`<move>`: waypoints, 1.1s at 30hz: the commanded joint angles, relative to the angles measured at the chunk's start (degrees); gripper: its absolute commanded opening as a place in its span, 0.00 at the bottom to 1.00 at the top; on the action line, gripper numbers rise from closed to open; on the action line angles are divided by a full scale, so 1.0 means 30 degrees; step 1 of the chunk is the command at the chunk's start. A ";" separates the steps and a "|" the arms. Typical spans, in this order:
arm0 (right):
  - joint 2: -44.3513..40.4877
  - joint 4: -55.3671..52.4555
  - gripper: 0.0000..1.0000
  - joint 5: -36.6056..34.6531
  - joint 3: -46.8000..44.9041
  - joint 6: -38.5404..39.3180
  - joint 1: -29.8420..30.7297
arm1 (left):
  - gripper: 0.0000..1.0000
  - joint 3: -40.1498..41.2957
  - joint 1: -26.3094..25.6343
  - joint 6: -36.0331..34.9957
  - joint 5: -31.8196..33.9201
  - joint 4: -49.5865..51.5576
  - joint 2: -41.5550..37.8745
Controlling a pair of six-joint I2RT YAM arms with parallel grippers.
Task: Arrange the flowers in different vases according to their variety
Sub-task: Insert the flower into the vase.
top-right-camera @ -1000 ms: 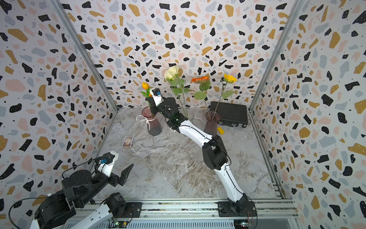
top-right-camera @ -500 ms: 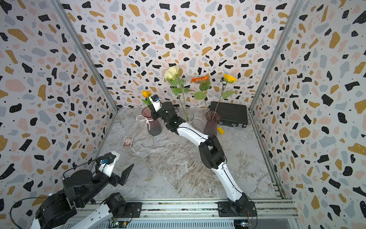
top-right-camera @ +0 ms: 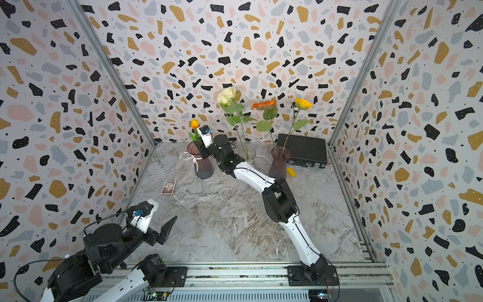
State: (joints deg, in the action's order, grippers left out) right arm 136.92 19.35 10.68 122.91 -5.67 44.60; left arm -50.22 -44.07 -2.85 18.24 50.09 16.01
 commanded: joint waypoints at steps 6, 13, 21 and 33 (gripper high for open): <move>-0.2012 -0.0017 0.57 -0.0160 -0.0847 0.0275 0.0423 | 1.00 -0.0378 -0.0074 -0.0071 -0.0242 -0.0653 -0.0377; -0.3186 -0.0153 0.59 -0.0277 -0.1727 0.0695 0.0770 | 1.00 -0.0693 -0.0070 0.0131 -0.0188 -0.0392 -0.0649; -0.6464 -0.0448 0.65 -0.1595 -0.4753 0.1912 0.1508 | 1.00 -0.0496 -0.0069 0.0072 0.0411 -0.1676 -0.0622; -1.9358 -0.4344 1.00 -0.9026 -1.6189 0.3208 0.2407 | 0.99 -0.0117 -0.0072 -0.0583 0.1635 -0.7109 0.2566</move>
State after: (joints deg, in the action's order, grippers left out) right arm 88.40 10.00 -8.25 80.20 2.33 52.40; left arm -50.65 -44.07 -3.86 20.64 36.18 23.03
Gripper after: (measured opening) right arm 0.998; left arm 0.996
